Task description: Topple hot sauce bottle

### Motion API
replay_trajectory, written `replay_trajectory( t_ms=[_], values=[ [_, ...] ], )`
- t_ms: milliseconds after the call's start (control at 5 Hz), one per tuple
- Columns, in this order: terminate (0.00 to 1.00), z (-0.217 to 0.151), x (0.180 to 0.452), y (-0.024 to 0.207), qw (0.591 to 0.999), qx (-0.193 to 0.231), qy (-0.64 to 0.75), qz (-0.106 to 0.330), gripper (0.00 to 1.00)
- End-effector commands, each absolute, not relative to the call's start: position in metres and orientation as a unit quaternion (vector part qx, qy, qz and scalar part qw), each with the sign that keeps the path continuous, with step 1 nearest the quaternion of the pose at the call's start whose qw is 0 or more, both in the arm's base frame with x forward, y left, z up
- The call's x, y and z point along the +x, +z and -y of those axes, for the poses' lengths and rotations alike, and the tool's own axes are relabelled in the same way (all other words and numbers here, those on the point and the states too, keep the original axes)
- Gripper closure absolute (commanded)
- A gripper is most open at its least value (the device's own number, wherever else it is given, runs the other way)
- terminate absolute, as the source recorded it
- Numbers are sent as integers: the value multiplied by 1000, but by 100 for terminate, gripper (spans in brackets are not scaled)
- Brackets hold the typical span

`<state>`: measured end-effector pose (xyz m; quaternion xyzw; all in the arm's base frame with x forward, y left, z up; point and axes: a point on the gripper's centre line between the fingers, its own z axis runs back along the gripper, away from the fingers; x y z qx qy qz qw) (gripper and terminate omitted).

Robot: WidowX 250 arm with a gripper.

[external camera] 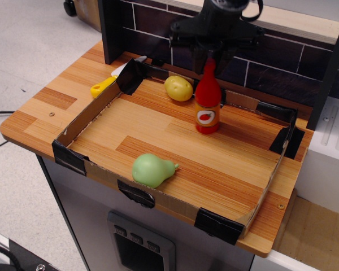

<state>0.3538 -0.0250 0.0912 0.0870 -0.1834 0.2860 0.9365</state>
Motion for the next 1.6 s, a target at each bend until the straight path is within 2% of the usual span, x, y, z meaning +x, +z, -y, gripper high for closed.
replay_trajectory(
  t_ms=[0, 200, 600, 1000, 1400],
  values=[
    [0, 51, 353, 124, 933, 33, 244, 262, 100],
    [0, 68, 352, 120, 935, 24, 205, 289, 100],
    [0, 75, 343, 86, 939, 34, 196, 282, 100],
    [0, 79, 323, 63, 952, 39, 208, 224, 100],
    [0, 80, 305, 44, 954, 7, 249, 166, 100]
  ],
)
